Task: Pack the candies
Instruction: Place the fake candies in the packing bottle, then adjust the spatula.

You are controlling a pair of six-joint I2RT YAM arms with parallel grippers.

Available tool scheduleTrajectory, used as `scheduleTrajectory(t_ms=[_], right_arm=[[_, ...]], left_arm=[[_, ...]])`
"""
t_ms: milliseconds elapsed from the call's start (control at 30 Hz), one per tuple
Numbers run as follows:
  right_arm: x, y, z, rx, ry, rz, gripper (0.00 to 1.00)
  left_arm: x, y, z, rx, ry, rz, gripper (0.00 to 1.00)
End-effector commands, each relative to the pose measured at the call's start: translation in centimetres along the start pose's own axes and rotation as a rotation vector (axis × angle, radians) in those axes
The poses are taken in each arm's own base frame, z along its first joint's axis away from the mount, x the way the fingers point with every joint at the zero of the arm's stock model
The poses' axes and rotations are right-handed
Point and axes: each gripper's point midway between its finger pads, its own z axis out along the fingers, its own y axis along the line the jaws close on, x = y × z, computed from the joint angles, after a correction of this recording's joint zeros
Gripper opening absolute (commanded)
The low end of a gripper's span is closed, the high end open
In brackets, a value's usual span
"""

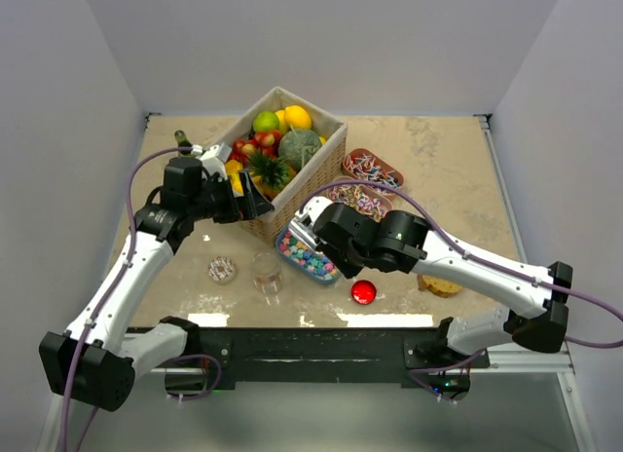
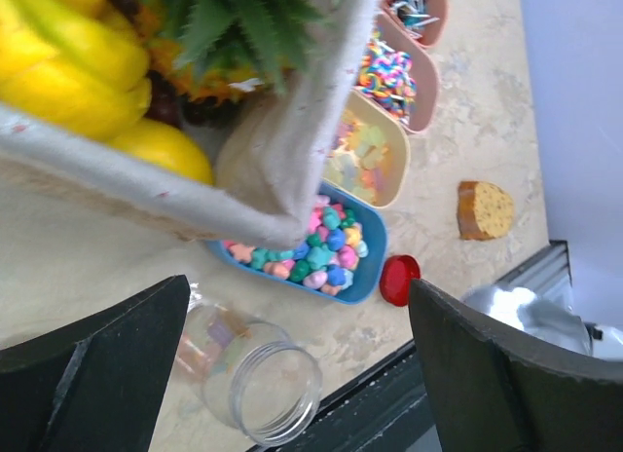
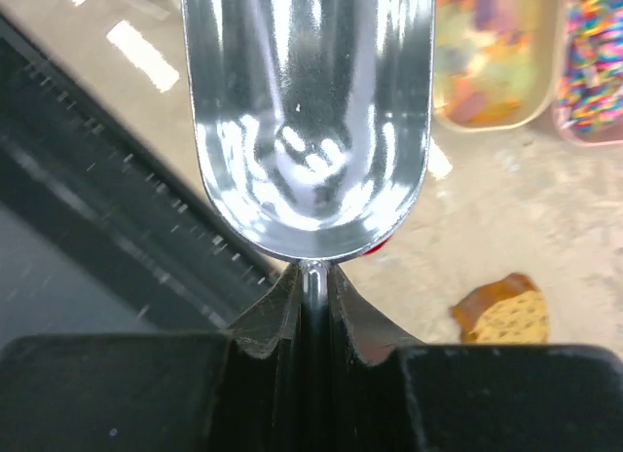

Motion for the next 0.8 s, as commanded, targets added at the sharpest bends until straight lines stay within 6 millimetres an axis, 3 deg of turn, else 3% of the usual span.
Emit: scheduleTrajectory(t_ms=[0, 133, 333, 433, 533, 667, 767], right_arm=[[-4.0, -3.4, -1.0, 0.172, -0.238, 0.021, 0.0], [-4.3, -3.1, -1.1, 0.151, -0.248, -0.008, 0.0], [-5.1, -1.0, -2.5, 0.01, -0.287, -0.037, 0.0], [-5.1, -0.5, -3.1, -0.027, -0.296, -0.037, 0.0], [-5.7, 0.2, -4.3, -0.079, -0.327, -0.029, 0.0], [-6.3, 2.4, -7.2, -0.237, -0.372, -0.056, 0.0], [-6.3, 3.4, -8.8, -0.315, -0.376, -0.072, 0.0]], left_arm=[[-1.4, -5.5, -0.1, 0.206, -0.008, 0.11, 0.98], [-0.8, -8.6, 0.3, 0.333, 0.007, 0.143, 0.97], [-1.0, -8.9, 1.3, 0.356, 0.023, 0.136, 0.95], [-0.7, -9.5, 1.5, 0.404, 0.039, 0.142, 0.9], [0.2, -10.0, 1.6, 0.472, 0.074, 0.153, 0.78], [1.4, -11.0, 1.2, 0.582, 0.143, 0.185, 0.64], [2.4, -12.2, 0.1, 0.705, 0.19, 0.219, 0.61]])
